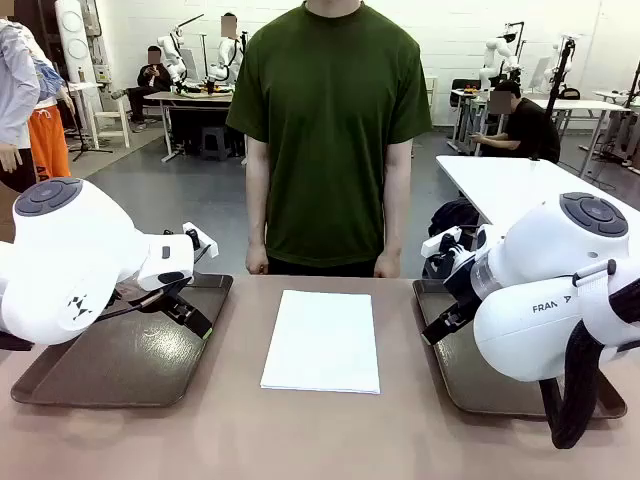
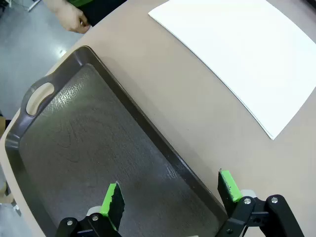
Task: Sort the A4 documents.
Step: Receive the A4 Paper.
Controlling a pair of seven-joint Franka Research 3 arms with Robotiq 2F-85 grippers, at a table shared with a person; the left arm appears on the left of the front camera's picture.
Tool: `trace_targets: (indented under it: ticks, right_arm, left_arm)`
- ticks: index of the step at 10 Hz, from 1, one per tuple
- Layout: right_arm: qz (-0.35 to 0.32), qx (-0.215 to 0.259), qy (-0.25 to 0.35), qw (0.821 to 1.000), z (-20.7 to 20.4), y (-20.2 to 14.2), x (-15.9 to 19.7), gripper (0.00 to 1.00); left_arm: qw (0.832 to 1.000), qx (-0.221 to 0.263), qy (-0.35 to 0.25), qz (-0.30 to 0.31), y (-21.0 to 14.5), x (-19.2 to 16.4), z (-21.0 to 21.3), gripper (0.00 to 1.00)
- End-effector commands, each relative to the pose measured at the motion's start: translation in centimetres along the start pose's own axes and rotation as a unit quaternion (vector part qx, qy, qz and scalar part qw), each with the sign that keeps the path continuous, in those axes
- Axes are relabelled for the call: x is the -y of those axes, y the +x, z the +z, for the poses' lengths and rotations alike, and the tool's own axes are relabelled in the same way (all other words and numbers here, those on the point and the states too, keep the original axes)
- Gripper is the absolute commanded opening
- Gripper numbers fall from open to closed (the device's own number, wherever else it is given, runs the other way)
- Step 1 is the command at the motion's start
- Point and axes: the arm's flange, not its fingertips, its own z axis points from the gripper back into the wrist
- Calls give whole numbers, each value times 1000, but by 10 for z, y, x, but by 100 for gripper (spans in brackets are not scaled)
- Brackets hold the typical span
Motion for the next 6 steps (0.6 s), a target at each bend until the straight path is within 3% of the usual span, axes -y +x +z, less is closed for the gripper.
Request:
trace_targets:
  ticks: [1,6]
  right_arm:
    - [0,0,0,1000,0,0,0,100]
    - [0,0,0,1000,0,0,0,100]
  left_arm:
    - [1000,0,0,0,0,0,0,100]
    - [1000,0,0,0,0,0,0,100]
